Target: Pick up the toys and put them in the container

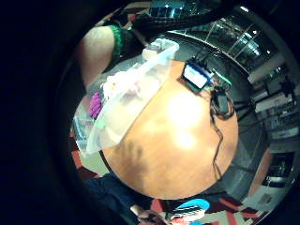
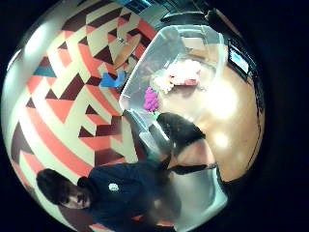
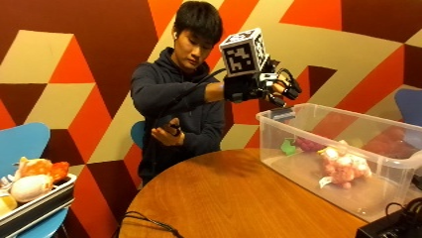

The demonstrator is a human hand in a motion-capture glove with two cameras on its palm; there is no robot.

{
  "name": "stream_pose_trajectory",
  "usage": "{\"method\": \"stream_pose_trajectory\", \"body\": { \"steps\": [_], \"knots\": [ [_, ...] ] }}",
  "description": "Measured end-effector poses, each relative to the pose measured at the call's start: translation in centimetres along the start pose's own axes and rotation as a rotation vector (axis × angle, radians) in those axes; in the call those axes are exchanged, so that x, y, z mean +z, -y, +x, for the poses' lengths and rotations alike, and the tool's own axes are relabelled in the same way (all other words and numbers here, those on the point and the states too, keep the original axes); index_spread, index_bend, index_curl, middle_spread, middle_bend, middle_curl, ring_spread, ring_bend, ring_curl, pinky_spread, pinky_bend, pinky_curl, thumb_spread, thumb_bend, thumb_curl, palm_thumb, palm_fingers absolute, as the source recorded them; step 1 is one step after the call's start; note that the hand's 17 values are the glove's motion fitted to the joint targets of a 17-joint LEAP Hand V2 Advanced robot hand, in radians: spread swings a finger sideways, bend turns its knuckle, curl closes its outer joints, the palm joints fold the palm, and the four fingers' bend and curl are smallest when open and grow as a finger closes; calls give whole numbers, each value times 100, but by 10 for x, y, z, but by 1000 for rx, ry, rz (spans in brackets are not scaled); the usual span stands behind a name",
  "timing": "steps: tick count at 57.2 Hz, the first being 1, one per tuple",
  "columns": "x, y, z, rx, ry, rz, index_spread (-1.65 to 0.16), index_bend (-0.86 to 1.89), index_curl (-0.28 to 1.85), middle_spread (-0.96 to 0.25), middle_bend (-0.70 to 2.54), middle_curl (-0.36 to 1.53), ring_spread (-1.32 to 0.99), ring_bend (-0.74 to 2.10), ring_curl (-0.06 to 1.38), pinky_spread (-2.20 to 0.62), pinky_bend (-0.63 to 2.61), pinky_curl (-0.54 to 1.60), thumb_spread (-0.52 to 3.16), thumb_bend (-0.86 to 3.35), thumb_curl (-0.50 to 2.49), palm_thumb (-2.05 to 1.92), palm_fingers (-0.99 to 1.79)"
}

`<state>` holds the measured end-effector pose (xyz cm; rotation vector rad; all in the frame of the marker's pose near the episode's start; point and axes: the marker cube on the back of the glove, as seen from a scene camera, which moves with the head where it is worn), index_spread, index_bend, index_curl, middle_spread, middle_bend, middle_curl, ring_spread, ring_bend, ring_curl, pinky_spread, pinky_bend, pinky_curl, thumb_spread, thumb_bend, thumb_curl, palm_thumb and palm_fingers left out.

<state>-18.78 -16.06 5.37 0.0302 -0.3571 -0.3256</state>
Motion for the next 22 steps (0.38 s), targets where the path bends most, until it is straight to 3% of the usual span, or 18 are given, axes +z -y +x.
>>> {"method": "stream_pose_trajectory", "body": {
  "steps": [22],
  "knots": [
    [-30, -52, 47, 60, -7, 68, -20, 19, 51, -4, 30, 50, -8, 39, 36, 4, 73, 36, 130, -1, 36, 14, 9]
  ]
}}
